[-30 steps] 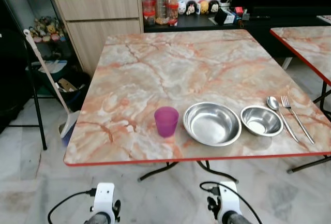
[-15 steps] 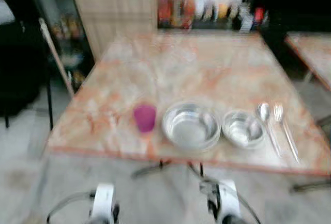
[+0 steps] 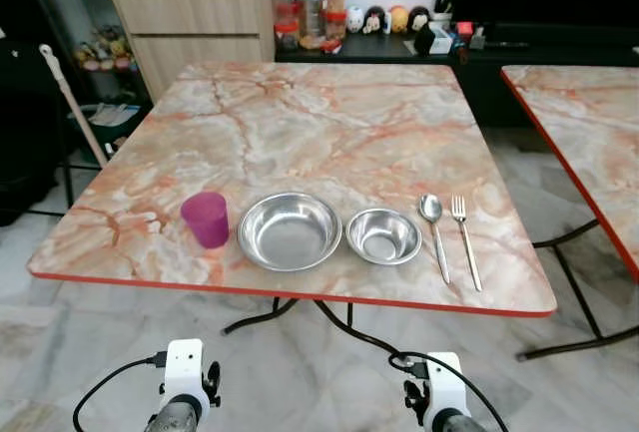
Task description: Setting the table
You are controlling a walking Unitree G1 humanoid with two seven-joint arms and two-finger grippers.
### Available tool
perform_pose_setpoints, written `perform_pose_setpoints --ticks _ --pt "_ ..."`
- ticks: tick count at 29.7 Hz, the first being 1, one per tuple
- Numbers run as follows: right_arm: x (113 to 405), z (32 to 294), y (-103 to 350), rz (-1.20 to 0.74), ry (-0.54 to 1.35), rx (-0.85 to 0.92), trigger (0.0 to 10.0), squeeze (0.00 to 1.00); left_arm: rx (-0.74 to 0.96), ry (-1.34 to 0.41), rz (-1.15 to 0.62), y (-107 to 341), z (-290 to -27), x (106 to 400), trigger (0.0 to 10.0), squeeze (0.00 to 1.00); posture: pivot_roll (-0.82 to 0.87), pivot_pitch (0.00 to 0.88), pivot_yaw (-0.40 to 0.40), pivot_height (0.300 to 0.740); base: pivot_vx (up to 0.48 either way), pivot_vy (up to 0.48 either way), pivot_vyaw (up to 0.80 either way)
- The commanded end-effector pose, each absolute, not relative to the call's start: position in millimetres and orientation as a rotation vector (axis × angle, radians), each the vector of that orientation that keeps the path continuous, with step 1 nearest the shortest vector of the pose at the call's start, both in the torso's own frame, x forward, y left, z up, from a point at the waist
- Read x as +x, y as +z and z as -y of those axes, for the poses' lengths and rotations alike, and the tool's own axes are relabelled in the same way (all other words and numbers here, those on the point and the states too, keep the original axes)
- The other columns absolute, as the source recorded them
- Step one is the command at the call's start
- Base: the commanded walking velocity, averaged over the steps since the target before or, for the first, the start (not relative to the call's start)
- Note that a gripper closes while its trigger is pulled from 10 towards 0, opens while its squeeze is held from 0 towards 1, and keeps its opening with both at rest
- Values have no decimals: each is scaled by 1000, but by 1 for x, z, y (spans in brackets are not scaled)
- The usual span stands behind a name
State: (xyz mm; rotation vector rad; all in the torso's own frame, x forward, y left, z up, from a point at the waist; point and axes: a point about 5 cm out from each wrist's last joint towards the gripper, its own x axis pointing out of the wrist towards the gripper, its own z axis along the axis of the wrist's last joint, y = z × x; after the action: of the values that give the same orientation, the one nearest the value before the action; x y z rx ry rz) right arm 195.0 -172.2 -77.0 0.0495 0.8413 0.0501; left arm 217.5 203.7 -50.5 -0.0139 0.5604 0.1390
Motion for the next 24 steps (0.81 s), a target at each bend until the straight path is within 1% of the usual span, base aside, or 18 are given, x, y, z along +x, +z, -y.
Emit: perform_pose_setpoints --ticks 1,3,6,10,11,12,15,16,19,20,21,22,23,24 --pt "198 170 -75 -832 49 57 10000 0 -12 161 -542 -49 -212 216 10000 0 75 0 6 740 0 0 0" --pt "198 170 -75 -832 49 57 10000 0 -12 161 -540 -49 -212 216 10000 0 75 0 6 740 0 0 0" --pt "198 171 -76 -832 39 61 10000 0 -23 217 -372 -33 -228 213 10000 0 100 0 6 740 0 0 0" --pt "197 172 -76 -834 34 62 10000 0 -2 215 -286 -24 -233 207 10000 0 110 3 9 740 0 0 0" --pt "196 173 -76 -836 28 65 10000 0 14 217 -239 -17 -235 203 10000 0 117 8 9 740 0 0 0" --pt "196 173 -76 -836 28 65 10000 0 14 217 -239 -17 -235 203 10000 0 117 8 9 740 0 0 0" --pt "195 174 -77 -839 27 65 10000 0 38 235 -157 0 -241 197 10000 0 131 16 6 740 0 0 0" --pt "195 174 -77 -840 27 64 10000 0 45 250 -103 13 -245 196 10000 0 131 16 6 740 0 0 0" --pt "195 174 -77 -840 27 64 10000 0 49 251 -57 25 -245 197 10000 0 140 19 3 740 0 0 0" --pt "195 174 -77 -840 30 63 10000 0 46 233 -5 39 -241 202 10000 0 144 17 1 740 0 0 0" --pt "195 174 -77 -840 30 63 10000 0 46 233 -5 39 -241 202 10000 0 144 17 1 740 0 0 0" --pt "195 175 -77 -840 29 64 10000 0 29 205 34 52 -235 207 10000 0 144 17 1 740 0 0 0" --pt "195 176 -77 -841 27 64 10000 0 22 177 55 59 -229 212 10000 784 151 13 0 740 0 0 0" --pt "195 176 -77 -842 23 65 10000 0 1 136 72 65 -221 216 10000 1000 151 7 0 740 0 0 0"
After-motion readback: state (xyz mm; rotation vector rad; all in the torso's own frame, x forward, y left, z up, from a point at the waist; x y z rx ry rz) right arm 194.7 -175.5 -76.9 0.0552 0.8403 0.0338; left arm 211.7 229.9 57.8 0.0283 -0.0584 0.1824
